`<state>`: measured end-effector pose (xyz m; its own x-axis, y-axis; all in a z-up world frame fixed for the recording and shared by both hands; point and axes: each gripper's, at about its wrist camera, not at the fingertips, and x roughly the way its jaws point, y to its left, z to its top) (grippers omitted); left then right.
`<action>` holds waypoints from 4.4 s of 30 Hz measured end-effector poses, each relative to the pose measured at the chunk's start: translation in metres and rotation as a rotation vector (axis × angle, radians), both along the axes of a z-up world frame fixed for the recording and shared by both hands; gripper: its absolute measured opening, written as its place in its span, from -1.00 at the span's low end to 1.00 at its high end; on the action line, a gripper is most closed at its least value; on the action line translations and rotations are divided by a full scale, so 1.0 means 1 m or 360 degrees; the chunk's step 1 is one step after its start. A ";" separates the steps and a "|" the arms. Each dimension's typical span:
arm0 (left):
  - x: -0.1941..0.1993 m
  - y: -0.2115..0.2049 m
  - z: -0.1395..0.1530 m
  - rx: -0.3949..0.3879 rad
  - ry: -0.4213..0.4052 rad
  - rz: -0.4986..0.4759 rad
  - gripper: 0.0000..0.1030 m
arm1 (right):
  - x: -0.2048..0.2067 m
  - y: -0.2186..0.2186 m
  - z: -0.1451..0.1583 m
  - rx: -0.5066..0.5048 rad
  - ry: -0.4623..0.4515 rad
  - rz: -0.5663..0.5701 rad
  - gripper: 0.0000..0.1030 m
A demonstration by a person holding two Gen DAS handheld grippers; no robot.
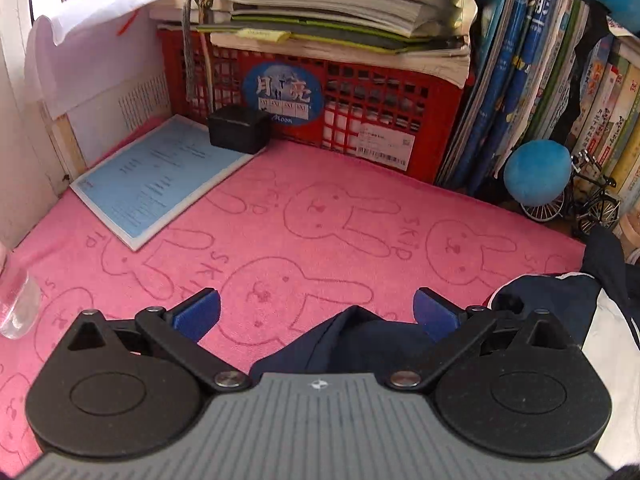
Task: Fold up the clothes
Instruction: 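Grasp the navy sleeve near its striped cuff with the left gripper, then fold the held sleeve across the white front with the left gripper and release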
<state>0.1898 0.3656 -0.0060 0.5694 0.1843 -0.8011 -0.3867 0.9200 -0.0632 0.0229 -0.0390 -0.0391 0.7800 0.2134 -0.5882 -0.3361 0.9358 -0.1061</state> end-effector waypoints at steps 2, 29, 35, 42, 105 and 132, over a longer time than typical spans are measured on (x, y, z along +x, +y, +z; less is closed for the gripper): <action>-0.003 -0.013 -0.010 0.0012 0.0017 -0.0064 0.61 | 0.002 -0.002 -0.001 0.0005 0.0029 -0.0017 0.92; -0.233 -0.214 0.075 0.0027 -0.0459 -0.1649 0.48 | 0.020 -0.041 -0.001 0.0315 0.0145 -0.0253 0.98; -0.212 -0.198 0.126 0.0153 -0.0852 -0.1318 1.00 | 0.021 -0.042 -0.001 0.0329 0.0149 -0.0255 0.99; -0.092 -0.209 0.088 -0.0004 -0.0447 -0.0999 1.00 | 0.021 -0.043 0.000 0.0334 0.0151 -0.0254 1.00; -0.259 -0.202 0.075 0.0369 -0.0678 -0.1466 1.00 | 0.018 -0.113 0.046 0.1493 0.0487 0.0111 -0.60; -0.017 -0.002 0.009 0.1095 0.0035 -0.0002 1.00 | 0.074 -0.017 0.049 0.1483 0.0864 0.0332 0.29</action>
